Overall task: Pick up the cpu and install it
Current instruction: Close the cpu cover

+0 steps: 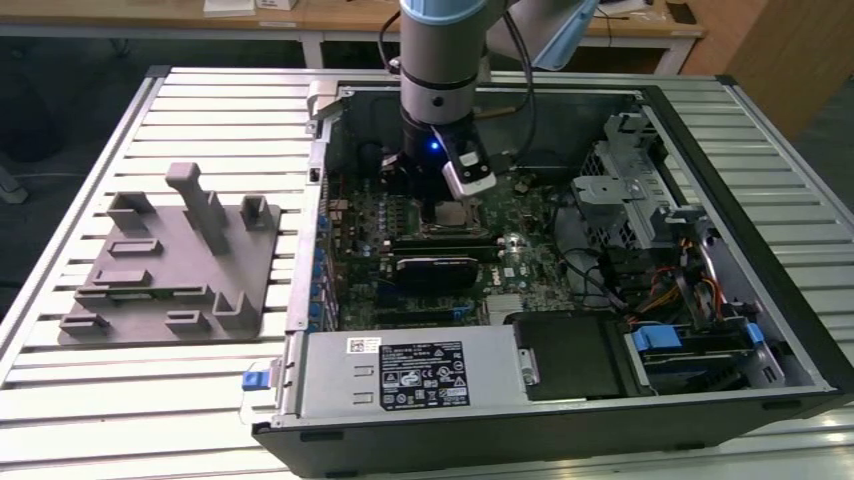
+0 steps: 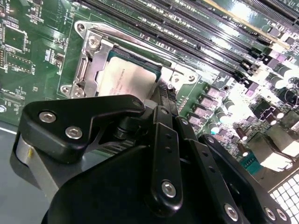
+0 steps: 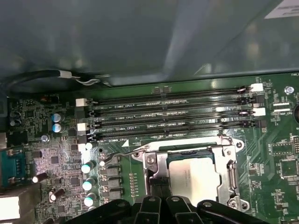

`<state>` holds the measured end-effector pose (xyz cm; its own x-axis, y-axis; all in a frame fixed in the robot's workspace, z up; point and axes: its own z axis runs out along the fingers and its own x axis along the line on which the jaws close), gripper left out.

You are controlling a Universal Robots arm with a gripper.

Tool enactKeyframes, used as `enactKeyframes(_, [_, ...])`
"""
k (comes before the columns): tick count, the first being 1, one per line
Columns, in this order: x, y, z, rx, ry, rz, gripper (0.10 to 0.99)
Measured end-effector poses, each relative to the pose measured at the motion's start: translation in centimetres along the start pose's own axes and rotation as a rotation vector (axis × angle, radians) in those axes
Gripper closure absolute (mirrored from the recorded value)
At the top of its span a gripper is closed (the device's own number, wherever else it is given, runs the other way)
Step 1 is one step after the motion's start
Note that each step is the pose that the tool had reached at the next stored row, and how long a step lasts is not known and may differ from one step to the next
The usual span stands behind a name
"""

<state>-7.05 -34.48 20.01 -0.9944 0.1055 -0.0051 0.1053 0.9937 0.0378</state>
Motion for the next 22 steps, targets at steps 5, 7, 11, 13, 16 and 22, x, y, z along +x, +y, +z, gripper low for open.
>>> enactKeyframes(5, [0.02,0.0,0.06,0.0,0.0001,0.0,0.98])
enactKeyframes(7, [0.02,0.0,0.07,0.0,0.0001,0.0,0.98])
enactKeyframes(11, [0.02,-0.01,0.13,0.0,0.0001,0.0,0.98])
enactKeyframes(13, [0.02,-0.01,0.13,0.0,0.0001,0.0,0.98])
enactKeyframes(16, [0.1,-0.02,0.15,0.0,0.0,0.0,0.98])
enactKeyframes(22, [0.28,-0.04,0.11,0.0,0.0002,0.0,0.98])
